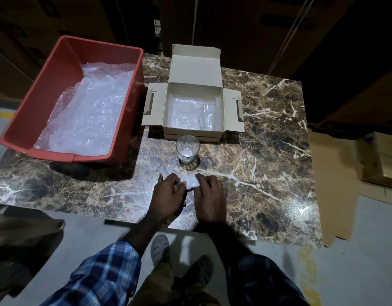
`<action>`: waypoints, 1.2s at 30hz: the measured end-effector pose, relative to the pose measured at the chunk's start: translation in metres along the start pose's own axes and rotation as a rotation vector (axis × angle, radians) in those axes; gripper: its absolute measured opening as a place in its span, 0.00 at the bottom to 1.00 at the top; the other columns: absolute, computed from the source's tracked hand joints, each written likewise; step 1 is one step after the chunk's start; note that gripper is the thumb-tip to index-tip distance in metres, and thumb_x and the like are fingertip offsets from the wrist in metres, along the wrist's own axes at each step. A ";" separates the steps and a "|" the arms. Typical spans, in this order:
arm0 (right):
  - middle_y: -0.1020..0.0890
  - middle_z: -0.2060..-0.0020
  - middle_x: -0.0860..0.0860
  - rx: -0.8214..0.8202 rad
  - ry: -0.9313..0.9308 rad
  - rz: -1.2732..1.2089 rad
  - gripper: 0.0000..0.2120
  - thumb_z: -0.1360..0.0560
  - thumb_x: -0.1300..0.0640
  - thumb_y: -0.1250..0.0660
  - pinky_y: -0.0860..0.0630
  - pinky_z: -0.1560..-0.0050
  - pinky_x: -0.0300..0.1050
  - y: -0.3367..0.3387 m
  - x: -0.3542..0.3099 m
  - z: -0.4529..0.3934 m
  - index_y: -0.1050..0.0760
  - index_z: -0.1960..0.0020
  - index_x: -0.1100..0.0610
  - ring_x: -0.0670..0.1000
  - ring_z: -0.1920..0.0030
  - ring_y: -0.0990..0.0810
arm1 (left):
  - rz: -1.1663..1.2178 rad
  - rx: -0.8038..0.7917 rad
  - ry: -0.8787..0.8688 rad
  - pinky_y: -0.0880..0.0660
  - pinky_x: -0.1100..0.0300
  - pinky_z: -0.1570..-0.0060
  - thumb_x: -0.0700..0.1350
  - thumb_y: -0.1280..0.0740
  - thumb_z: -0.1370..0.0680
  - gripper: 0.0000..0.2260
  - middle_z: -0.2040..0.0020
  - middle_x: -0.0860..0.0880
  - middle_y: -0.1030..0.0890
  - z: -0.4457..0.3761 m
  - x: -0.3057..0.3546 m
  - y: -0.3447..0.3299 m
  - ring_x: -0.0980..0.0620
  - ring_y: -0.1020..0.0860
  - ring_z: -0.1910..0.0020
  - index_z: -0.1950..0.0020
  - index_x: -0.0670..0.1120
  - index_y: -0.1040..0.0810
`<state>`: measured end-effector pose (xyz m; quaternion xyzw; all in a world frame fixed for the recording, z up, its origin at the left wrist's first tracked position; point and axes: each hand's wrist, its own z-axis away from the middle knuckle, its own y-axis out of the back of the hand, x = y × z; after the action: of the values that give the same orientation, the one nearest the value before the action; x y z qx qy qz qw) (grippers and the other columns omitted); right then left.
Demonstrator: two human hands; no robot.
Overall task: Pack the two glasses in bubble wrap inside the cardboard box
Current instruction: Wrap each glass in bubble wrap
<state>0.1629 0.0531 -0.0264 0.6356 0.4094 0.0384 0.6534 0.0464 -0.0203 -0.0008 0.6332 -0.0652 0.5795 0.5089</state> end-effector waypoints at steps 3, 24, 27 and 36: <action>0.24 0.53 0.53 0.028 -0.015 0.026 0.14 0.25 0.54 0.38 0.27 0.55 0.54 -0.001 0.001 -0.001 0.23 0.40 0.53 0.57 0.53 0.26 | 0.007 0.131 -0.006 0.29 0.42 0.39 0.41 0.28 0.23 0.12 0.74 0.52 0.29 0.001 0.002 -0.002 0.43 0.25 0.69 0.62 0.39 0.26; 0.24 0.45 0.57 -0.104 -0.328 -0.111 0.19 0.24 0.49 0.30 0.30 0.40 0.55 0.005 -0.007 -0.017 0.26 0.39 0.60 0.59 0.41 0.27 | -0.505 0.230 -0.218 0.40 0.52 0.51 0.55 0.34 0.23 0.12 0.53 0.52 0.26 0.003 -0.025 0.000 0.48 0.32 0.50 0.44 0.57 0.15; 0.23 0.48 0.56 -0.084 -0.329 -0.130 0.15 0.24 0.50 0.29 0.31 0.43 0.54 0.009 -0.009 -0.018 0.25 0.44 0.59 0.59 0.44 0.26 | -0.570 0.232 -0.283 0.38 0.50 0.52 0.56 0.36 0.22 0.13 0.54 0.50 0.24 0.002 -0.029 0.004 0.45 0.30 0.51 0.49 0.55 0.14; 0.23 0.39 0.57 -0.007 0.071 0.096 0.15 0.21 0.58 0.39 0.28 0.45 0.52 0.001 0.003 -0.001 0.21 0.38 0.52 0.57 0.43 0.28 | -0.585 0.206 -0.475 0.37 0.51 0.53 0.48 0.29 0.25 0.15 0.49 0.47 0.25 0.000 -0.030 0.005 0.44 0.28 0.52 0.38 0.55 0.18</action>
<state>0.1643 0.0556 -0.0268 0.6505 0.4010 0.0938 0.6381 0.0335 -0.0384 -0.0219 0.7895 0.0605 0.2506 0.5570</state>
